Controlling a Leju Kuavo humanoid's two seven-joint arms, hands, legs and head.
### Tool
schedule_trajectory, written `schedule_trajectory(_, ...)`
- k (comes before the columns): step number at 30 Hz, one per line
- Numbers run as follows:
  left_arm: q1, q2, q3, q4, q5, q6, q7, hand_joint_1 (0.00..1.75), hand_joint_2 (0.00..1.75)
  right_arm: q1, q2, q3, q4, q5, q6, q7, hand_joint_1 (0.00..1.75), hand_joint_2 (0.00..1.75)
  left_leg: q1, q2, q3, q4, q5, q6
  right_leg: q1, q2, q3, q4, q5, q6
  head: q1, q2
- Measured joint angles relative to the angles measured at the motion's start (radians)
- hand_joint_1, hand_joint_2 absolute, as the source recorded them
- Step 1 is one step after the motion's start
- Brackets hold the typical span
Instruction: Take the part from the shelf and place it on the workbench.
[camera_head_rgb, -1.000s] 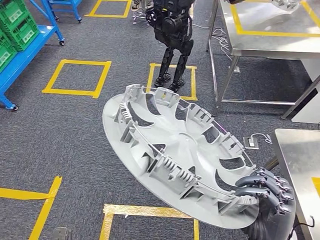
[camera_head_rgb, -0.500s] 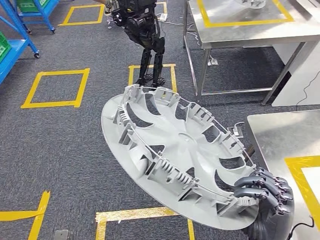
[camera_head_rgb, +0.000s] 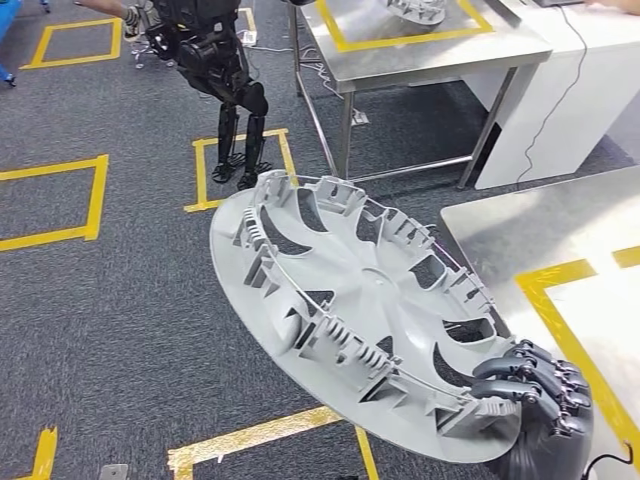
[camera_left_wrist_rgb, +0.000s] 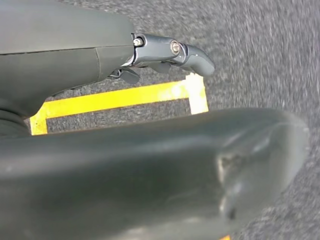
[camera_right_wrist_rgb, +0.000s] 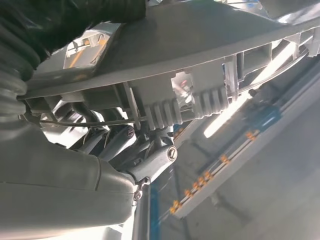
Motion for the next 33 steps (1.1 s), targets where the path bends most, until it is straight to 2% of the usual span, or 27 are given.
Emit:
schedule_trajectory(1, 0.000, -0.002, 0.000, 0.000, 0.000, 0.001, 0.000, 0.00, 0.00, 0.007, 0.000, -0.009, -0.003, 0.000, 0.000, 0.000, 1.75, 1.75, 0.001, 0.012, 0.000, 0.002, -0.002, -0.002, -0.002, -0.005, 0.018, -0.029, 0.022, 0.004, 0.000, 0.000)
schedule_trajectory(3, -0.001, -0.006, 0.000, 0.000, 0.001, 0.004, -0.002, 0.00, 0.00, 0.024, -0.001, -0.031, -0.014, -0.002, 0.000, -0.002, 1.75, 1.75, 0.002, 0.034, 0.001, 0.008, -0.009, -0.011, -0.003, -0.042, 0.095, -0.161, 0.077, 0.009, 0.001, 0.000)
schedule_trajectory(4, -0.001, -0.008, 0.000, 0.000, 0.002, 0.006, -0.004, 0.00, 0.00, 0.034, -0.002, -0.043, -0.022, -0.003, 0.000, -0.003, 1.75, 1.75, 0.000, 0.042, 0.001, 0.013, -0.013, -0.017, -0.002, -0.058, 0.128, -0.219, 0.094, 0.006, 0.000, 0.000)
schedule_trajectory(5, 0.000, -0.009, 0.000, 0.000, 0.003, 0.008, -0.006, 0.00, 0.00, 0.046, -0.004, -0.057, -0.031, -0.006, 0.000, -0.005, 1.75, 1.75, -0.003, 0.049, 0.001, 0.018, -0.016, -0.022, 0.000, -0.069, 0.148, -0.254, 0.100, -0.001, 0.000, 0.000)
schedule_trajectory(6, 0.000, -0.011, 0.000, 0.000, 0.005, 0.010, -0.009, 0.00, 0.00, 0.059, -0.006, -0.072, -0.039, -0.008, 0.000, -0.006, 1.75, 1.75, -0.005, 0.056, 0.001, 0.021, -0.018, -0.026, 0.002, -0.070, 0.153, -0.263, 0.097, -0.009, -0.001, 0.000)
schedule_trajectory(8, -0.001, -0.016, 0.000, 0.000, 0.007, 0.012, -0.016, 0.00, 0.00, 0.098, -0.014, -0.108, -0.055, -0.010, 0.000, -0.007, 1.75, 1.75, -0.005, 0.066, 0.002, 0.024, -0.023, -0.032, 0.002, -0.051, 0.152, -0.263, 0.100, -0.024, -0.002, 0.000)
schedule_trajectory(10, 0.000, -0.019, 0.000, 0.000, 0.005, 0.015, -0.019, 0.00, 0.00, 0.144, -0.021, -0.149, -0.074, -0.008, -0.001, -0.011, 1.75, 1.75, 0.000, 0.035, -0.007, 0.055, -0.051, -0.041, -0.001, -0.035, 0.152, -0.265, 0.102, -0.035, -0.003, 0.000)
schedule_trajectory(12, 0.005, -0.022, 0.000, 0.000, 0.001, 0.018, -0.019, 0.00, 0.00, 0.178, -0.025, -0.183, -0.090, -0.002, 0.000, -0.014, 1.75, 1.75, 0.005, -0.011, -0.052, 0.166, -0.117, -0.047, -0.001, -0.015, 0.151, -0.265, 0.104, -0.044, -0.005, 0.000)
schedule_trajectory(13, 0.008, -0.024, 0.000, 0.000, 0.000, 0.019, -0.019, 0.00, 0.00, 0.190, -0.026, -0.195, -0.095, 0.001, 0.000, -0.015, 1.75, 1.75, 0.006, -0.021, -0.083, 0.238, -0.151, -0.047, 0.001, -0.003, 0.150, -0.265, 0.105, -0.047, -0.005, 0.000)
schedule_trajectory(14, 0.010, -0.026, 0.000, 0.000, -0.001, 0.019, -0.019, 0.00, 0.00, 0.202, -0.026, -0.205, -0.101, 0.003, 0.000, -0.015, 1.75, 1.75, 0.006, -0.025, -0.110, 0.298, -0.172, -0.046, 0.003, 0.010, 0.149, -0.265, 0.105, -0.049, -0.006, 0.000)
schedule_trajectory(15, 0.012, -0.027, 0.000, 0.000, -0.001, 0.020, -0.019, 0.00, 0.00, 0.214, -0.026, -0.214, -0.106, 0.004, 0.000, -0.016, 1.75, 1.75, 0.006, -0.026, -0.123, 0.326, -0.173, -0.043, 0.004, 0.023, 0.150, -0.265, 0.105, -0.050, -0.006, 0.000)
schedule_trajectory(16, 0.012, -0.028, 0.000, 0.000, 0.001, 0.020, -0.021, 0.00, 0.00, 0.226, -0.026, -0.224, -0.112, 0.006, 0.000, -0.016, 1.75, 1.75, 0.005, -0.029, -0.120, 0.315, -0.153, -0.039, 0.006, 0.036, 0.151, -0.265, 0.106, -0.050, -0.006, 0.000)
schedule_trajectory(17, 0.011, -0.028, 0.000, 0.000, 0.004, 0.020, -0.022, 0.00, 0.00, 0.238, -0.026, -0.234, -0.118, 0.007, 0.000, -0.016, 1.75, 1.75, 0.005, -0.035, -0.099, 0.267, -0.117, -0.033, 0.007, 0.050, 0.153, -0.265, 0.106, -0.050, -0.005, 0.000)
schedule_trajectory(18, 0.011, -0.029, 0.000, 0.000, 0.006, 0.019, -0.024, 0.00, 0.00, 0.248, -0.026, -0.244, -0.124, 0.009, 0.000, -0.016, 1.75, 1.75, 0.004, -0.051, -0.068, 0.196, -0.075, -0.027, 0.007, 0.062, 0.154, -0.265, 0.106, -0.050, -0.005, 0.000)
schedule_trajectory(19, 0.011, -0.029, 0.000, 0.000, 0.007, 0.019, -0.025, 0.00, 0.00, 0.257, -0.026, -0.254, -0.128, 0.010, 0.000, -0.016, 1.75, 1.75, 0.004, -0.078, -0.038, 0.127, -0.045, -0.022, 0.007, 0.074, 0.154, -0.264, 0.107, -0.048, -0.005, 0.000)
schedule_trajectory(20, 0.010, -0.029, 0.000, 0.000, 0.008, 0.018, -0.026, 0.00, 0.00, 0.262, -0.026, -0.263, -0.132, 0.012, 0.000, -0.015, 1.75, 1.75, 0.004, -0.100, -0.015, 0.073, -0.028, -0.018, 0.006, 0.086, 0.151, -0.263, 0.108, -0.045, -0.005, 0.000)
schedule_trajectory(21, 0.010, -0.029, 0.000, 0.000, 0.008, 0.018, -0.026, 0.00, 0.00, 0.266, -0.026, -0.271, -0.135, 0.014, 0.000, -0.013, 1.75, 1.75, 0.003, -0.117, -0.003, 0.044, -0.024, -0.016, 0.004, 0.098, 0.146, -0.263, 0.111, -0.040, -0.006, 0.000)
schedule_trajectory(22, 0.010, -0.029, 0.000, 0.000, 0.008, 0.018, -0.026, 0.00, 0.00, 0.269, -0.027, -0.278, -0.137, 0.015, 0.000, -0.011, 1.75, 1.75, 0.002, -0.121, 0.000, 0.034, -0.027, -0.015, 0.001, 0.109, 0.140, -0.263, 0.115, -0.033, -0.006, 0.000)
schedule_trajectory(23, 0.009, -0.030, 0.000, 0.000, 0.008, 0.017, -0.025, 0.00, 0.00, 0.272, -0.027, -0.284, -0.140, 0.016, 0.000, -0.007, 1.75, 1.75, 0.001, -0.111, 0.002, 0.027, -0.026, -0.013, -0.001, 0.121, 0.134, -0.265, 0.119, -0.026, -0.007, 0.000)
schedule_trajectory(24, 0.008, -0.031, 0.000, 0.000, 0.009, 0.017, -0.024, 0.00, 0.00, 0.277, -0.028, -0.291, -0.142, 0.017, -0.001, -0.001, 1.75, 1.75, 0.001, -0.098, 0.005, 0.020, -0.022, -0.011, -0.002, 0.121, 0.127, -0.262, 0.118, -0.021, -0.007, 0.000)
schedule_trajectory(26, 0.006, -0.033, 0.001, 0.000, 0.016, 0.014, -0.022, 0.00, 0.00, 0.283, -0.030, -0.303, -0.144, 0.018, -0.001, 0.013, 1.75, 1.75, 0.003, -0.071, 0.011, 0.002, -0.013, -0.003, 0.002, 0.079, 0.099, -0.215, 0.085, -0.015, -0.002, 0.000)
schedule_trajectory(28, 0.008, -0.033, 0.002, 0.000, 0.024, 0.010, -0.020, 0.00, 0.00, 0.285, -0.033, -0.313, -0.143, 0.016, -0.001, 0.026, 1.75, 1.75, 0.002, -0.043, 0.012, -0.004, -0.009, 0.002, 0.004, 0.023, 0.044, -0.096, 0.020, -0.010, 0.002, 0.000)
schedule_trajectory(29, 0.009, -0.034, 0.003, 0.000, 0.026, 0.009, -0.019, 0.00, 0.00, 0.286, -0.034, -0.318, -0.142, 0.014, -0.001, 0.031, 1.75, 1.75, 0.002, -0.028, 0.011, -0.003, -0.009, 0.003, 0.002, 0.011, 0.016, -0.034, -0.005, -0.006, 0.002, 0.000)
schedule_trajectory(30, 0.010, -0.035, 0.004, 0.000, 0.028, 0.008, -0.019, 0.00, 0.00, 0.288, -0.034, -0.322, -0.140, 0.014, -0.001, 0.034, 1.75, 1.75, 0.002, -0.013, 0.011, -0.003, -0.009, 0.003, -0.001, 0.004, 0.001, 0.003, -0.014, -0.002, 0.002, 0.000)
schedule_trajectory(31, 0.010, -0.035, 0.004, 0.000, 0.029, 0.007, -0.019, 0.00, 0.00, 0.290, -0.034, -0.326, -0.139, 0.013, -0.001, 0.036, 1.75, 1.75, 0.003, 0.001, 0.011, -0.003, -0.010, 0.002, -0.003, -0.001, 0.003, 0.004, -0.005, 0.002, 0.002, 0.000)
schedule_trajectory(32, 0.010, -0.036, 0.005, 0.000, 0.029, 0.007, -0.019, 0.00, 0.00, 0.291, -0.034, -0.330, -0.138, 0.012, -0.001, 0.038, 1.75, 1.75, 0.005, 0.013, 0.011, -0.001, -0.012, -0.001, -0.007, -0.007, 0.026, -0.034, 0.021, 0.006, 0.002, 0.000)
schedule_trajectory(33, 0.008, -0.037, 0.005, 0.000, 0.029, 0.007, -0.019, 0.00, 0.00, 0.292, -0.034, -0.332, -0.137, 0.012, -0.001, 0.038, 1.75, 1.75, 0.007, 0.025, 0.012, 0.001, -0.015, -0.005, -0.010, -0.022, 0.066, -0.104, 0.055, 0.011, 0.002, 0.000)
